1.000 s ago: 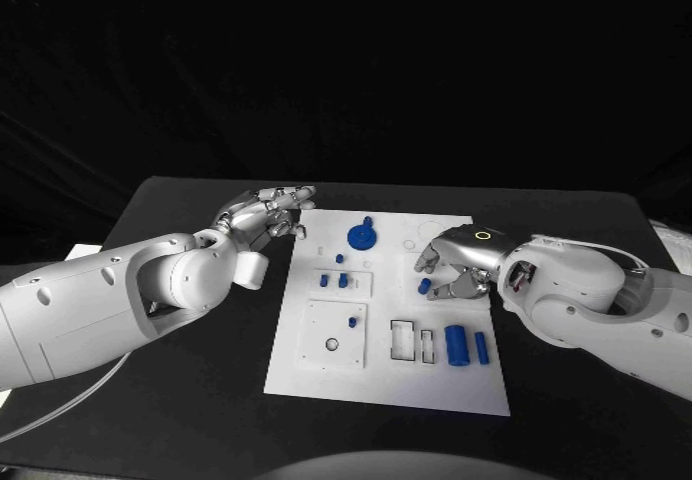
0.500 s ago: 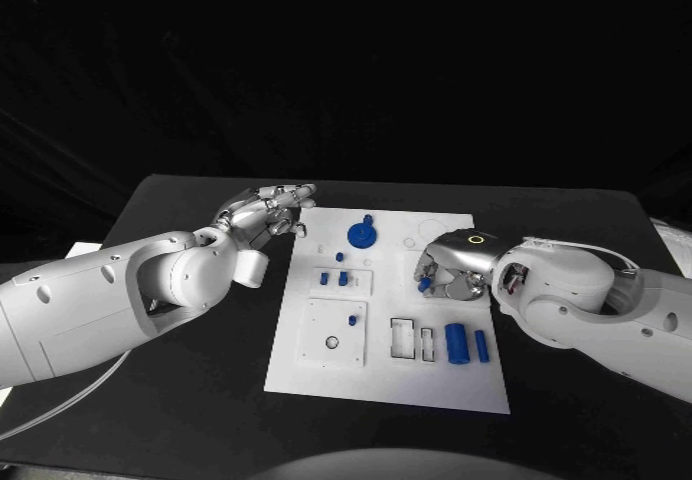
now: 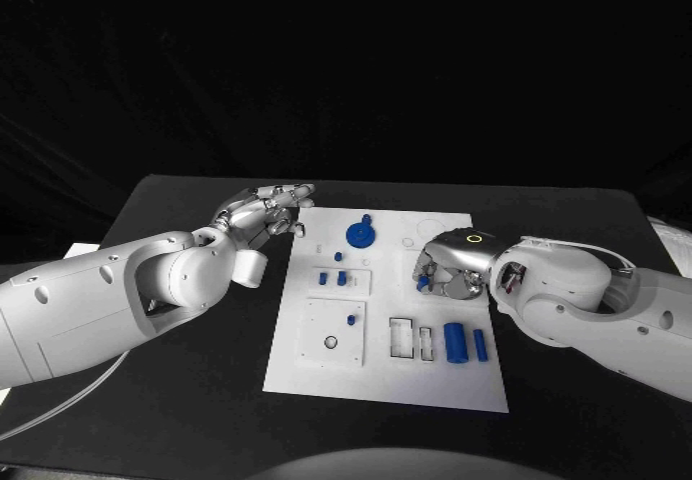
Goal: Assemble the parts on the task board
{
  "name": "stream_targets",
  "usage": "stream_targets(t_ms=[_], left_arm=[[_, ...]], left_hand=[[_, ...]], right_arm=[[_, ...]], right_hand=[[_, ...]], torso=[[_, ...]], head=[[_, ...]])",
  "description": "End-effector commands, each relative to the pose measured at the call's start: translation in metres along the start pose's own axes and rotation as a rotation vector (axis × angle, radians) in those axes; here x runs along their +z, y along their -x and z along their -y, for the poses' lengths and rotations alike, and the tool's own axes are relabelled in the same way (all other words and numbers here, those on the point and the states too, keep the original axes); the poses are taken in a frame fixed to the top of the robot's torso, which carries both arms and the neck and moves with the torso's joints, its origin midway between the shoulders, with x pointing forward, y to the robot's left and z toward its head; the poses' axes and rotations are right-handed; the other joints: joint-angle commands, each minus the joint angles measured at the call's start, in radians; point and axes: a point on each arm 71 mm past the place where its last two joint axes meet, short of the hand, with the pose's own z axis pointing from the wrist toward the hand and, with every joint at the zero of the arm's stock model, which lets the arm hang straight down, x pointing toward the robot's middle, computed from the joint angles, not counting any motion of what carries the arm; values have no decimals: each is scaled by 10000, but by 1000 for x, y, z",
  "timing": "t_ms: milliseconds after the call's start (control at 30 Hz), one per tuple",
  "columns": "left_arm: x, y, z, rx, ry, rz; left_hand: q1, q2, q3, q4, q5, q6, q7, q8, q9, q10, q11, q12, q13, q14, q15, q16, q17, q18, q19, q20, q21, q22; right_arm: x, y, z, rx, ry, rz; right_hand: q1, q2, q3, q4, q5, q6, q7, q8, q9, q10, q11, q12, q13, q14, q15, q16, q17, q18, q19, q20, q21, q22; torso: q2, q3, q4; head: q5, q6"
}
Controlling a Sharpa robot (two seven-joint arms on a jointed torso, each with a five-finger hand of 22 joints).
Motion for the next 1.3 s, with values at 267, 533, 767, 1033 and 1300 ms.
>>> stream_targets(t_ms=[267,533,767,1033,1300], left_arm=[[1,-2,0,-16,-27,-219],[1,-2,0,-14,-13,-214],[2,-2,-1,-17,2,-225],[3,-4,-1,-35,18,-282],[4,-6,-2,-55,42,-349]], left_hand=[[25,20,4,-29,44,-66,5,59,-12,-94,20,38,13,-63,3,-45,-19,173,-34,24,-45,-10],[106,92,75,-66,62,-66,-5,80,-7,-129,11,72,15,-76,-3,-41,-29,180,-41,26,-57,-17],[247,180,219,-148,74,-75,-5,108,-4,-178,4,126,16,-93,-11,-35,-50,187,-45,23,-65,-21],[247,180,219,-148,74,-75,-5,108,-4,-178,4,126,16,-93,-11,-35,-50,187,-45,23,-65,-21],[247,180,219,-148,74,-75,-5,108,-4,-178,4,126,16,-93,-11,-35,-50,187,-45,23,-65,-21]], right_arm=[[-3,6,-5,105,5,731],[-12,18,-10,887,57,867],[-20,31,-21,1583,388,1021],[-11,37,-48,2259,1433,1504],[9,20,-91,2264,2681,1322]], right_hand=[[-25,87,1015,-256,-57,225,-28,74,142,383,-56,-352,22,444,-78,93,86,-15,40,-51,119,151],[-420,-226,1133,-222,-60,219,-20,34,163,420,-38,-527,30,432,-63,78,59,-7,19,-37,105,127],[-536,-306,1140,-205,-55,209,-11,15,165,425,-29,-577,32,431,-57,79,58,-5,15,-32,102,121],[-553,-344,1158,-233,-31,192,0,-1,163,410,-24,-612,32,446,-52,125,122,-15,32,-28,143,182],[-570,-373,1169,-261,-10,172,17,-20,161,393,-11,-645,32,446,-44,117,104,-12,28,-22,135,167]], torso=[[-7,-6,22],[-9,-18,18],[-10,-19,19],[-10,-20,2],[8,-13,33]], head=[[-12,2],[5,29],[96,42],[277,58],[545,-63]])
